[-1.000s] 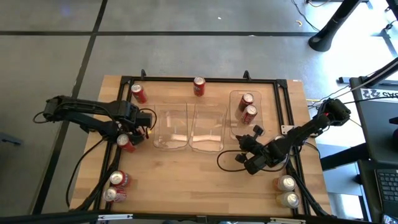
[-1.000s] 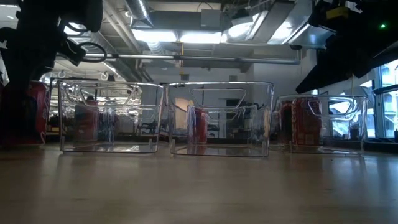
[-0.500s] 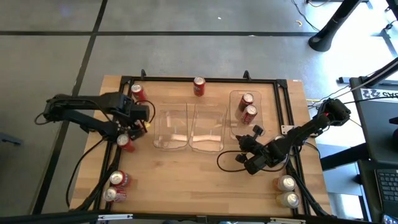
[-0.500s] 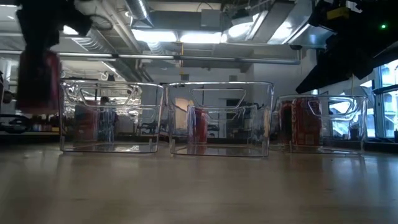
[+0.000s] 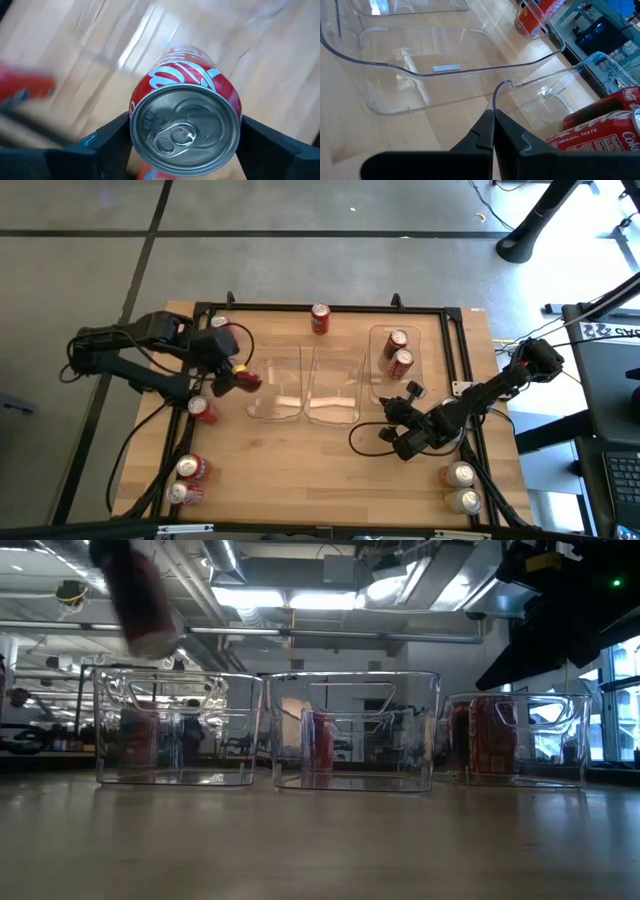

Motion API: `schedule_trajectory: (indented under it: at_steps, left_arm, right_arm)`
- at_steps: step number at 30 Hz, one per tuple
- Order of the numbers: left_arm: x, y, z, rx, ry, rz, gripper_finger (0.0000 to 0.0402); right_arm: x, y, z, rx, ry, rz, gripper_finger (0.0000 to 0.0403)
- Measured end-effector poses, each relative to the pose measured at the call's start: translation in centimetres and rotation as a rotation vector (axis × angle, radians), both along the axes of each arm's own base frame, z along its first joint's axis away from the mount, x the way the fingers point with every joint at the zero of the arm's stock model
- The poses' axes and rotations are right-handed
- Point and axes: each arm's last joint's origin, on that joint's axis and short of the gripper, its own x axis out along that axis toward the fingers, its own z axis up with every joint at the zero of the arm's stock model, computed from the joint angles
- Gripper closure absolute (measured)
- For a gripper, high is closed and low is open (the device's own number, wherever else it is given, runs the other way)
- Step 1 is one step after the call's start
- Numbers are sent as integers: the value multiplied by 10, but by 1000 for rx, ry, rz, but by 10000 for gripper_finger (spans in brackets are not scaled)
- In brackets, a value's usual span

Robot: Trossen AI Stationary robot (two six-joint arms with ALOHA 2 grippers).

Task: Sort soda cans
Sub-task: Put the red soda can into the right transparent bin

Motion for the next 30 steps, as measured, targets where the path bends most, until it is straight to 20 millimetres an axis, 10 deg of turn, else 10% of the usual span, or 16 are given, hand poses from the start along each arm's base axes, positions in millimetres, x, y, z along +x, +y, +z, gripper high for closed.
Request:
schedule_trajectory:
  at_steps: [17,30]
  left_arm:
    - [114,-58,-44,-49,-116,-404,119]
    - [164,-123,-73,8,-54,-562,119]
  right_arm:
    - [1,1,2,3,4,9,395]
    - [16,16,31,111,30,134,395]
